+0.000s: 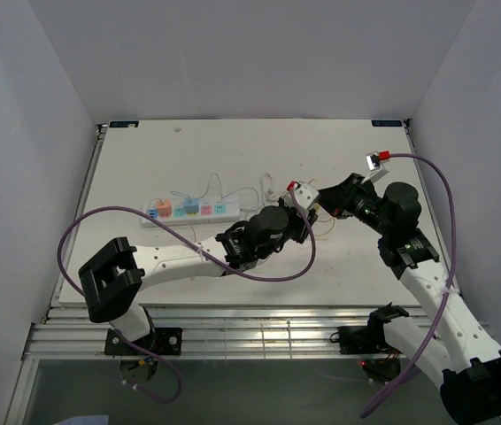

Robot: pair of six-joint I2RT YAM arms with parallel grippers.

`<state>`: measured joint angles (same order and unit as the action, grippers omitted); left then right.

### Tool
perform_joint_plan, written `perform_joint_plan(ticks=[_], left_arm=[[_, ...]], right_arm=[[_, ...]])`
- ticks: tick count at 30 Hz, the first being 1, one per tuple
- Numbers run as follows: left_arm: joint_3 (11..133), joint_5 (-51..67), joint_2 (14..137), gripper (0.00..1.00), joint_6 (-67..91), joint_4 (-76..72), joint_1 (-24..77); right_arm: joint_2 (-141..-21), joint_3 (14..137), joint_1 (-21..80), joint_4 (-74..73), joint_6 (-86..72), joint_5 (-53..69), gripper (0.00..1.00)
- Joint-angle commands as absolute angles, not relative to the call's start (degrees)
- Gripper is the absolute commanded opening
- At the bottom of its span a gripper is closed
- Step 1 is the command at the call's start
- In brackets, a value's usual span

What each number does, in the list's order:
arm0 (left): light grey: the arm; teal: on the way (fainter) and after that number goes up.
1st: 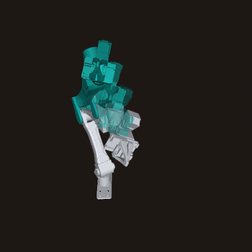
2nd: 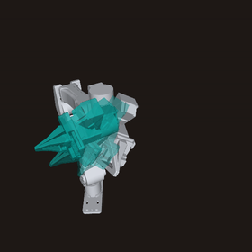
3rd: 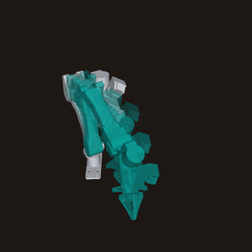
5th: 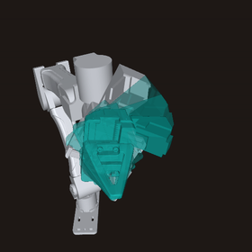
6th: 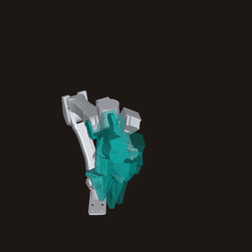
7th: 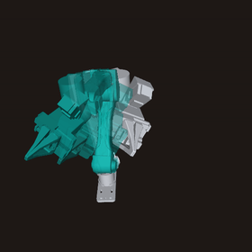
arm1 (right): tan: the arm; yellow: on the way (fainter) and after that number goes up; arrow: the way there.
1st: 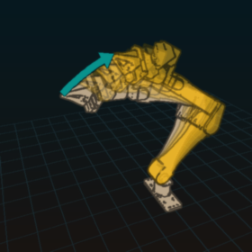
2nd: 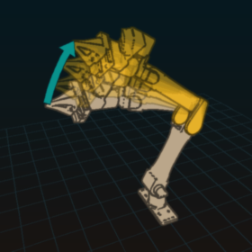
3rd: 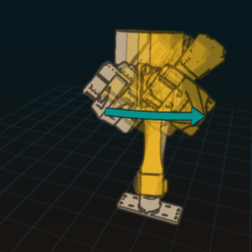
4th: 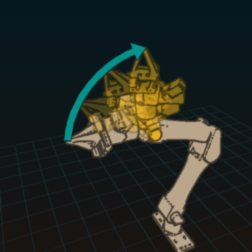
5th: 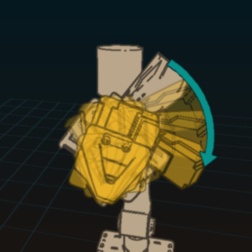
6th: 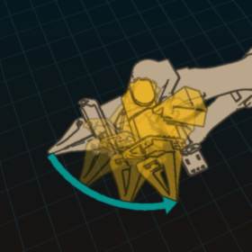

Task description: Insert the plug

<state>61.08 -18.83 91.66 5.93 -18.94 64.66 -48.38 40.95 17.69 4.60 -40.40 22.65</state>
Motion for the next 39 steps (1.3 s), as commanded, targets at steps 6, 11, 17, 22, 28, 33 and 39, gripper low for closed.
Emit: perform_joint_plan(ticks=[6, 11, 17, 22, 28, 33, 39], left_arm=[[59.2, -14.2, 86.2, 0.00, 5.5, -19.5, 64.6], [56.8, -2.8, 80.7, 0.00, 7.8, -14.0, 63.0], [56.9, 24.8, 77.6, 0.00, 17.0, -5.5, 50.9], [58.0, 33.3, 76.2, 0.00, 15.3, 3.3, 48.3], [57.0, 45.6, 73.9, 0.00, 16.7, 1.5, 48.3], [56.8, 45.8, 71.0, 0.00, 17.1, 0.7, 48.3], [58.4, 47.5, 72.9, 0.00, 17.6, 1.4, 48.3]], right_arm=[[-50.5, 43.0, 17.9, 5.5, -33.6, 23.5, 0.23], [-51.2, 42.5, 17.5, 4.9, -24.0, 31.9, 0.62], [-45.9, 39.6, 17.1, 6.1, -17.1, 41.2, 0.73], [-41.8, 37.9, 17.0, 6.2, -13.5, 49.6, 0.73], [-40.7, 35.8, 17.0, 11.8, -14.8, 58.7, 0.74], [-42.8, 35.2, 17.1, 12.7, -16.6, 61.3, 0.72], [-44.0, 33.0, 17.1, 22.6, -22.9, 62.3, 0.71]])
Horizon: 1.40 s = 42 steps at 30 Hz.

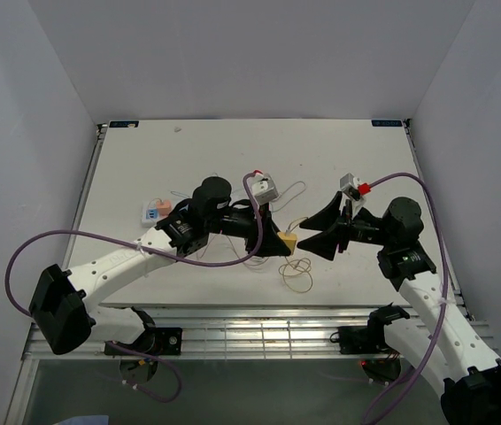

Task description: Insert the plug

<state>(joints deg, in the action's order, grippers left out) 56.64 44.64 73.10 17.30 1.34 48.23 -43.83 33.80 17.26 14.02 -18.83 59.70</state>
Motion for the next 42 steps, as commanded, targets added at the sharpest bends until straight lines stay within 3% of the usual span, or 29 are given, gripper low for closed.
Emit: perform_joint_plan(ticks=[1, 17, 26, 32, 35, 37, 40, 41, 42], left_arm=[[58.6, 47.6, 73.6, 0.00, 17.6, 1.4, 48.3], [59.2, 47.9, 74.7, 0.00, 18.8, 0.4, 48.3], [59.0, 48.3, 74.5, 0.00, 19.2, -2.1, 48.3], [59.1, 49.4, 75.0, 0.00, 19.1, -3.2, 48.3], [59.0, 49.6, 75.2, 0.00, 19.0, -3.3, 48.3], [59.1, 49.5, 75.6, 0.01, 19.0, -3.1, 48.3], [59.3, 46.2, 75.2, 0.82, 19.2, -1.4, 48.3], [59.2, 45.5, 74.9, 0.98, 19.2, -0.5, 48.3], [58.8, 44.3, 74.4, 0.98, 19.2, -0.4, 48.3]], right_arm=[[-44.1, 32.7, 17.1, 23.8, -24.5, 62.4, 0.71], [-46.9, 31.6, 21.4, 27.7, -27.8, 60.4, 0.68], [-48.2, 32.1, 22.8, 26.8, -27.3, 59.1, 0.56], [-48.6, 32.3, 23.0, 26.7, -27.2, 59.1, 0.39], [-48.8, 32.1, 23.2, 27.3, -27.2, 59.6, 0.14], [-48.7, 31.8, 23.2, 27.6, -26.6, 58.7, 0.08], [-48.2, 31.6, 23.2, 27.6, -24.2, 55.7, 0.08], [-47.9, 31.6, 23.2, 27.6, -23.3, 54.9, 0.08], [-47.9, 31.7, 23.2, 27.7, -22.6, 53.3, 0.08]])
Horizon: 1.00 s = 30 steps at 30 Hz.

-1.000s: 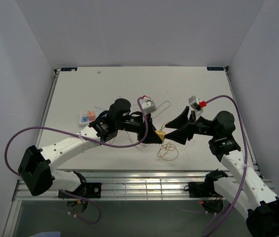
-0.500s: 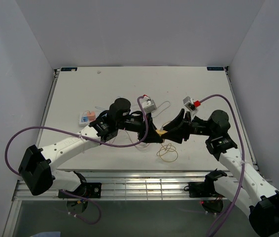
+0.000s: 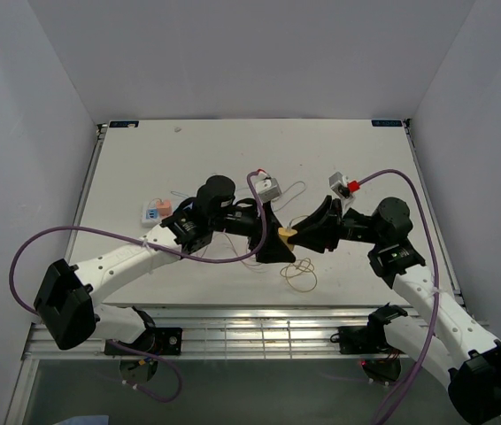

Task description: Insert the plug

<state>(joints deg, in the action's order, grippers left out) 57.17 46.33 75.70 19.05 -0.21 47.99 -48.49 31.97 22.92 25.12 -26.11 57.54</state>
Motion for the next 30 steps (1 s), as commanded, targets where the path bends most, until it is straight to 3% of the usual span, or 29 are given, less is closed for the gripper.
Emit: perform_joint_plan(ticks=[1, 6, 12, 14, 20, 23, 30], left_arm=[[57.9, 43.3, 73.1, 0.98, 19.2, -0.3, 48.3], [56.8, 33.1, 67.1, 0.98, 19.4, 5.6, 48.3], [55.8, 2.2, 58.3, 0.98, 27.3, 17.4, 48.3], [56.2, -13.0, 56.6, 0.98, 31.0, 23.6, 48.1], [54.2, -29.5, 50.6, 0.98, 39.1, 30.7, 45.1], [53.7, -30.2, 50.9, 0.98, 42.3, 31.9, 39.7], [51.4, -10.9, 56.8, 0.98, 48.3, 29.5, 12.9]], right_arm=[[-48.0, 32.2, 23.2, 27.6, -21.2, 52.5, 0.08], [-51.5, 34.5, 23.2, 27.9, -16.6, 46.5, 0.08], [-61.0, 38.9, 23.2, 36.2, -7.4, 48.0, 0.08], [-65.2, 41.3, 23.2, 35.9, -4.7, 48.2, 0.08], [-75.0, 47.2, 24.1, 40.5, -1.4, 51.3, 0.08], [-79.2, 48.7, 27.4, 41.7, 5.0, 51.9, 0.08], [-96.5, 58.7, 34.8, 38.9, 18.0, 54.0, 0.08]])
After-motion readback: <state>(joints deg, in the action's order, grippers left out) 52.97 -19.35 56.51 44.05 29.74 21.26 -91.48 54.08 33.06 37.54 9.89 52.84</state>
